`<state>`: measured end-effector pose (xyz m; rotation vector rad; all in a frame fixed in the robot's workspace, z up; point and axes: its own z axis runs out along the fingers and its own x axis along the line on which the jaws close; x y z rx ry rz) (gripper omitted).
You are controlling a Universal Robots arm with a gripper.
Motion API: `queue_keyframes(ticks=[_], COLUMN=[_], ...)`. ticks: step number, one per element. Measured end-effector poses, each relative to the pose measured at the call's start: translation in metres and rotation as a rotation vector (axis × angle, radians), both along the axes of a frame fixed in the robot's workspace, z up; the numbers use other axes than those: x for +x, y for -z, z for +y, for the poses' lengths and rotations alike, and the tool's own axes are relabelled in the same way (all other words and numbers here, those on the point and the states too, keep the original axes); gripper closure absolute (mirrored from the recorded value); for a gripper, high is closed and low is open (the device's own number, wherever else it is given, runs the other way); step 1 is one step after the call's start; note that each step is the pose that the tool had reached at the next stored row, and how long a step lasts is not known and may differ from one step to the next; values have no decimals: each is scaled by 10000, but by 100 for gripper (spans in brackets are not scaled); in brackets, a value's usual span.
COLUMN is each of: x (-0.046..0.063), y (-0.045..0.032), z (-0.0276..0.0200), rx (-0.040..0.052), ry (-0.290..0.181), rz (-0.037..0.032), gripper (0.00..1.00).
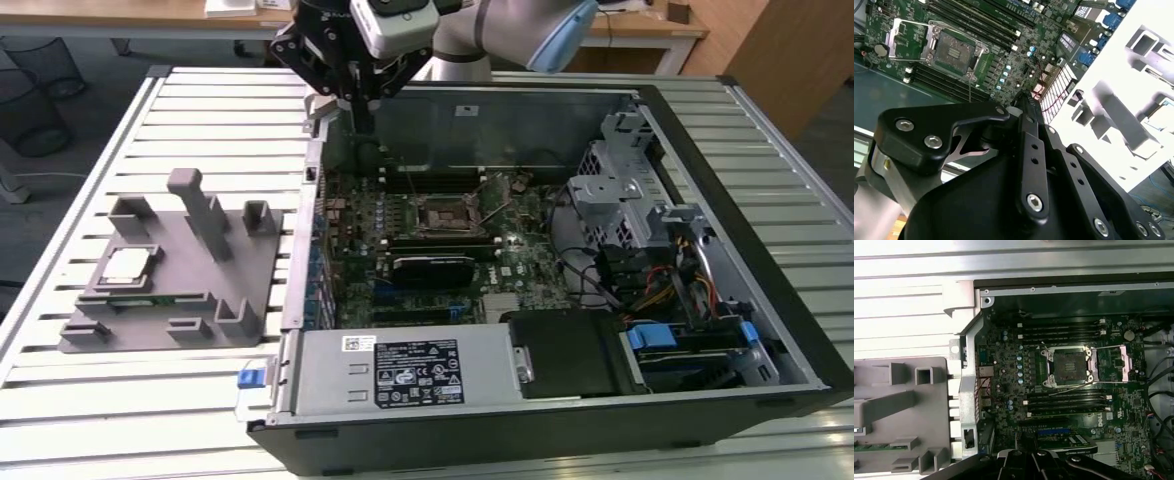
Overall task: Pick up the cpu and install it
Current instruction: 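Reach for the cpu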
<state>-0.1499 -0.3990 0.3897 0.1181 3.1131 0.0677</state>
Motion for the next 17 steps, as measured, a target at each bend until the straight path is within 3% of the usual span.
queue_keyframes(ticks=[17], x=[-100], y=[22], z=[0], rx=[-1], ry=[-1], rz=[7], gripper=[89])
